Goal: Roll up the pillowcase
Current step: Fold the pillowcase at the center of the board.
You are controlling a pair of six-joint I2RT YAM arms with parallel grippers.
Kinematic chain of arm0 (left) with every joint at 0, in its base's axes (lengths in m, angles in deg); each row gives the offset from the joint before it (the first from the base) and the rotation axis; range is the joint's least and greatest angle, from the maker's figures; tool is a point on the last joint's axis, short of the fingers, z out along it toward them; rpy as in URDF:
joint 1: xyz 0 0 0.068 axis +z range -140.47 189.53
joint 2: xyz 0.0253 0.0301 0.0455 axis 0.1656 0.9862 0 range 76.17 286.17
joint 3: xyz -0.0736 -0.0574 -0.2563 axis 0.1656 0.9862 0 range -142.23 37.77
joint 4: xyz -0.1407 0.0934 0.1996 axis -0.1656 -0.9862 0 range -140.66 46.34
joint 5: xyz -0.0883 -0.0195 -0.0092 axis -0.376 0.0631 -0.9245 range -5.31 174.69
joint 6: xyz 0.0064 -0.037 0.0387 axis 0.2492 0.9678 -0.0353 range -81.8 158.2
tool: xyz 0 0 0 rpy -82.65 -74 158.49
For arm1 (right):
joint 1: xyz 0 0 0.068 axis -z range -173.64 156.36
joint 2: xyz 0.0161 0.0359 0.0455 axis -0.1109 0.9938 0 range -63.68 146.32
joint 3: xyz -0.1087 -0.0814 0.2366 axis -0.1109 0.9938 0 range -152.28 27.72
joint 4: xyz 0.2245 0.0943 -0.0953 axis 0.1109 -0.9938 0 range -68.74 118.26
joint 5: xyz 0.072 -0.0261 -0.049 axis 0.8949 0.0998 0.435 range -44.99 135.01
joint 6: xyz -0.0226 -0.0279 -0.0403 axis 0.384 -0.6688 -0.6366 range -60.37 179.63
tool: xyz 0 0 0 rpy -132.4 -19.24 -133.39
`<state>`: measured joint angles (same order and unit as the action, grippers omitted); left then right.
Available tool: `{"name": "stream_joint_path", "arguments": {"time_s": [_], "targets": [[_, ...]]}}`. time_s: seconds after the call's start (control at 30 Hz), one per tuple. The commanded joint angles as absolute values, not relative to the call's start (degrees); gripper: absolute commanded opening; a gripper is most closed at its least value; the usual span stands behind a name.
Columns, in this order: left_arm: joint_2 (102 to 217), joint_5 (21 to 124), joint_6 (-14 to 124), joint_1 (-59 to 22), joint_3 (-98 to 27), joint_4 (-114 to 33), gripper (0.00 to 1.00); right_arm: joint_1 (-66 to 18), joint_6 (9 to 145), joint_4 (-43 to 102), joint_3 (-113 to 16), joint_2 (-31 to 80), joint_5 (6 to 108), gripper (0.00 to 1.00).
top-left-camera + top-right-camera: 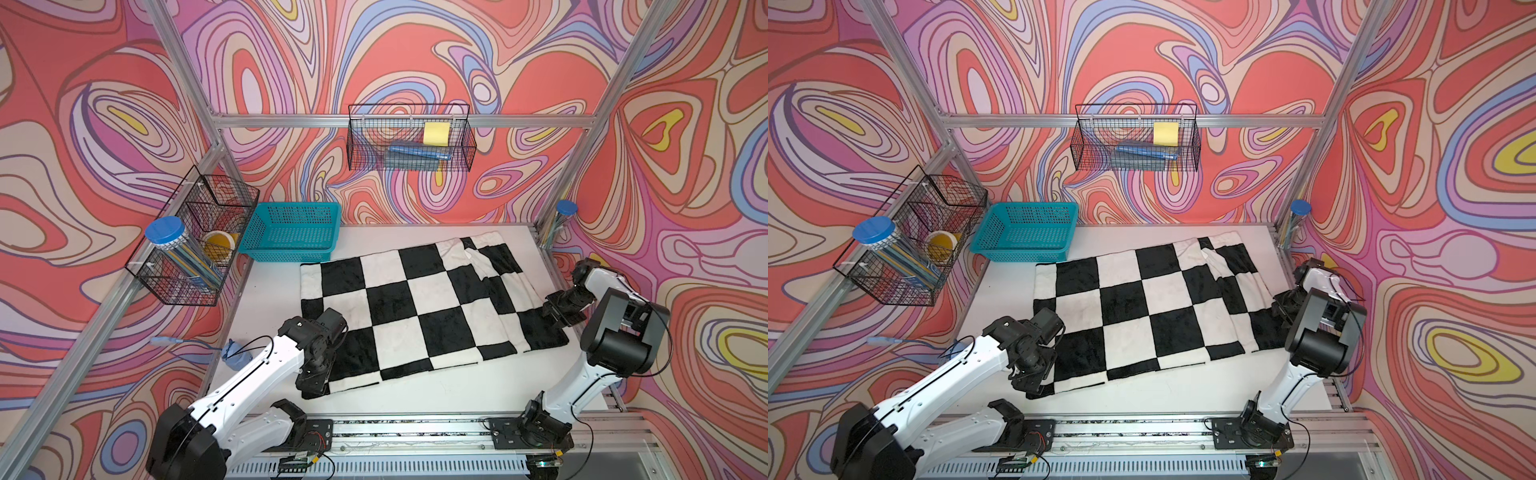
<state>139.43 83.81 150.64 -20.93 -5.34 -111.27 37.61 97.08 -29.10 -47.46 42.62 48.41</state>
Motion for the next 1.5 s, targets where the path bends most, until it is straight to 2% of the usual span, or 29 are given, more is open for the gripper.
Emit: {"name": "stream_joint_path", "arguments": {"time_s": [0.0, 0.4, 0.7, 0.73, 0.87, 0.97, 1.03, 1.27, 1.37, 1.47], "targets": [[140.9, 82.0, 149.0, -21.4, -4.9, -109.7, 0.65, 40.4, 95.9, -31.6, -49.4, 42.3, 45.0, 0.49], [138.9, 81.8, 144.3, -21.3, -0.1, -105.8, 0.68, 43.0, 93.6, -26.9, -36.0, 34.9, 43.7, 0.59], [136.9, 82.9, 145.0, -21.2, 2.8, -102.8, 0.68, 42.6, 96.5, -16.0, -32.7, 36.5, 45.0, 0.53], [136.1, 83.5, 145.3, -21.2, 3.0, -103.0, 0.68, 42.4, 96.4, -16.1, -32.8, 37.1, 45.0, 0.49], [133.7, 83.9, 147.7, -21.2, 4.1, -104.7, 0.67, 41.1, 95.6, -16.6, -32.5, 37.5, 43.4, 0.20], [132.5, 84.5, 149.0, -21.3, 4.2, -105.8, 0.66, 40.4, 95.3, -17.8, -32.5, 37.5, 42.8, 0.04], [132.8, 84.8, 149.1, -21.2, 3.9, -106.8, 0.66, 39.9, 94.7, -18.5, -32.7, 37.3, 42.6, 0.00], [141.6, 79.2, 149.6, -21.4, -1.8, -113.1, 0.71, 37.7, 95.9, -19.0, -35.4, 39.3, 45.0, 0.00], [145.2, 80.8, 149.5, -21.4, -5.3, -114.6, 0.73, 37.6, 96.6, -18.3, -35.9, 39.9, 46.6, 0.00], [145.9, 84.6, 150.8, -21.4, -5.7, -112.1, 0.71, 37.3, 97.3, -17.4, -36.3, 40.7, 48.6, 0.00]]}}
